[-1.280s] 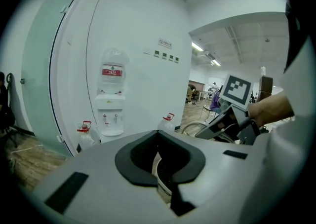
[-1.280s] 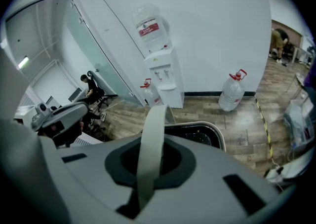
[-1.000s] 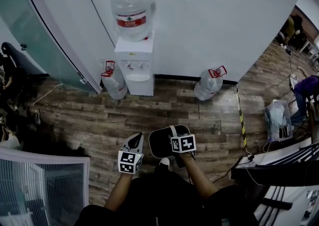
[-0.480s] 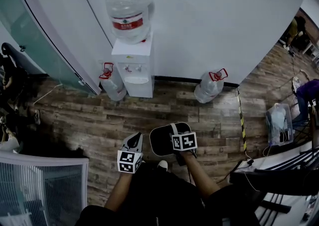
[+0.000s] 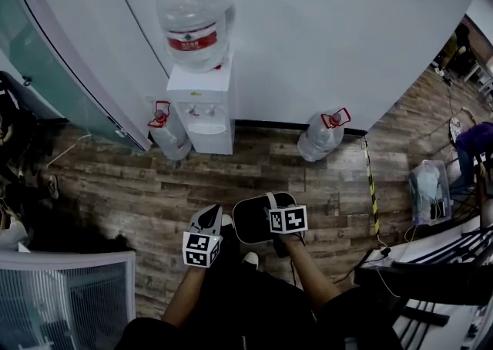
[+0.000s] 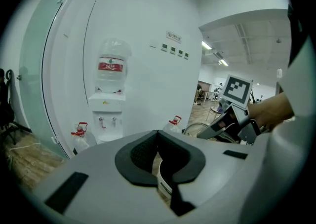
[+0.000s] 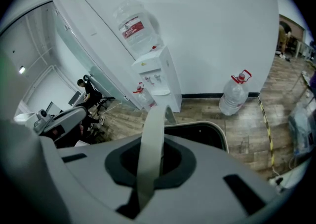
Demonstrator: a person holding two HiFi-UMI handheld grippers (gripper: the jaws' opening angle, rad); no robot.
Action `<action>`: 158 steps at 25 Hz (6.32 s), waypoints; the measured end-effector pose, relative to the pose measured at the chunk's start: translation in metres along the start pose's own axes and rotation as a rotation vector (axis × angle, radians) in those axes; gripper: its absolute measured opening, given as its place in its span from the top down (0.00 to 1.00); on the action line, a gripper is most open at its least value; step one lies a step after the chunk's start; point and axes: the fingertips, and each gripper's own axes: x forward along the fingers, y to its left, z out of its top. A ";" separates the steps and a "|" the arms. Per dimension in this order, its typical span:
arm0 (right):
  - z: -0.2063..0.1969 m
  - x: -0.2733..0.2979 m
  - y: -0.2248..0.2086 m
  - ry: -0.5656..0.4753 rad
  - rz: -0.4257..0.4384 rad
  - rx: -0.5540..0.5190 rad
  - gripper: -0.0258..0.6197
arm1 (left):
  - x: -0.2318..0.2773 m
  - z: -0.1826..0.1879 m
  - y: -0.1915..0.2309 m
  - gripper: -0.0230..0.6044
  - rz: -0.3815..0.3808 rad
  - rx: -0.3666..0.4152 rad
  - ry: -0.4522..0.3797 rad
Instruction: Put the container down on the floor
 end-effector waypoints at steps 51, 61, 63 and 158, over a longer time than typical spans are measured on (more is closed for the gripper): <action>0.225 0.071 0.009 -0.125 -0.102 0.179 0.94 | 0.132 0.088 0.197 0.94 -0.088 -0.071 -0.083; 0.238 0.080 -0.012 -0.127 -0.112 0.173 0.94 | 0.162 0.104 0.185 0.94 -0.120 -0.002 -0.063; 0.244 0.084 -0.020 -0.126 -0.108 0.180 0.94 | 0.171 0.108 0.183 0.94 -0.127 0.004 -0.058; 0.315 0.532 -0.350 0.026 0.024 0.219 0.94 | 0.562 -0.138 0.209 0.94 -0.092 0.015 -0.046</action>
